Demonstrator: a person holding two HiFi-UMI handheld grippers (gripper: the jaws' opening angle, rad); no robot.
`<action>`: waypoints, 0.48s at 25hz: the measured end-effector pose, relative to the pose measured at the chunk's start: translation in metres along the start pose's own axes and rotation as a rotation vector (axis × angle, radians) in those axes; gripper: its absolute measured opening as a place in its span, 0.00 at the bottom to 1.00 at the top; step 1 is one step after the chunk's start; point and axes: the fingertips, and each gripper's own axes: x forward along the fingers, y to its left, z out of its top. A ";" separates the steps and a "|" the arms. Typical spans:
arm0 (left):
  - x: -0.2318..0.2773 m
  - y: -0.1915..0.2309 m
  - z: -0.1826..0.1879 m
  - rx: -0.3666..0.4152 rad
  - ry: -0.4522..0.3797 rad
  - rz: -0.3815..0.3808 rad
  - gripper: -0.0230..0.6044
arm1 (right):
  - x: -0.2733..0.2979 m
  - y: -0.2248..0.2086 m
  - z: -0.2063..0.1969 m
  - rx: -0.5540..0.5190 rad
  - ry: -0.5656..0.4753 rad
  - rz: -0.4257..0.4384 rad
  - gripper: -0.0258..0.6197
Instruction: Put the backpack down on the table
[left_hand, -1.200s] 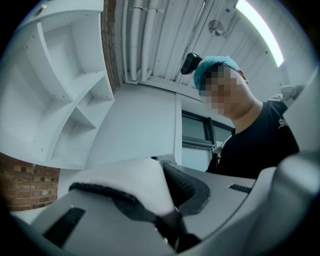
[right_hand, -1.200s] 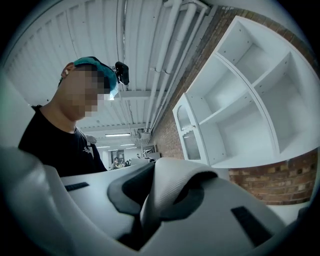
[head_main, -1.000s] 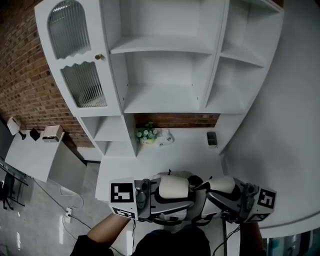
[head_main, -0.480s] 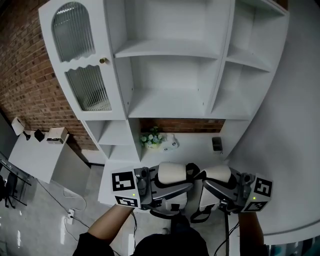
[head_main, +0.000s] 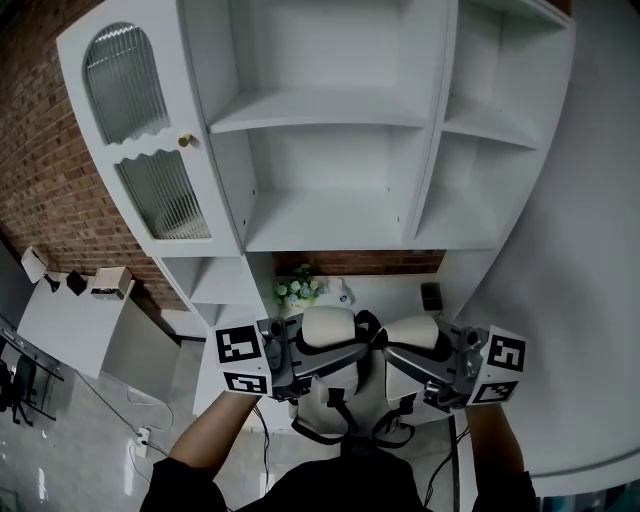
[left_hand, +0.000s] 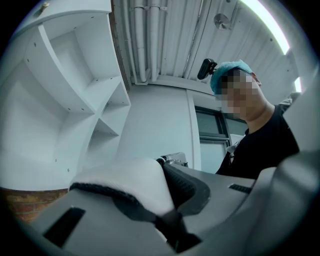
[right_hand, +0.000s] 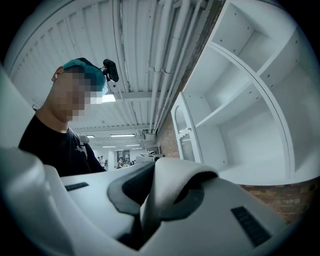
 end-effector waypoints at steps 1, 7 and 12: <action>0.000 0.004 0.000 0.001 0.001 0.001 0.13 | 0.001 -0.003 0.000 0.002 0.003 0.002 0.11; 0.001 0.028 -0.003 0.009 0.007 0.021 0.13 | 0.004 -0.031 -0.002 0.035 0.020 -0.002 0.11; 0.007 0.045 -0.007 0.004 0.018 0.030 0.13 | -0.001 -0.057 -0.003 0.072 0.018 -0.033 0.11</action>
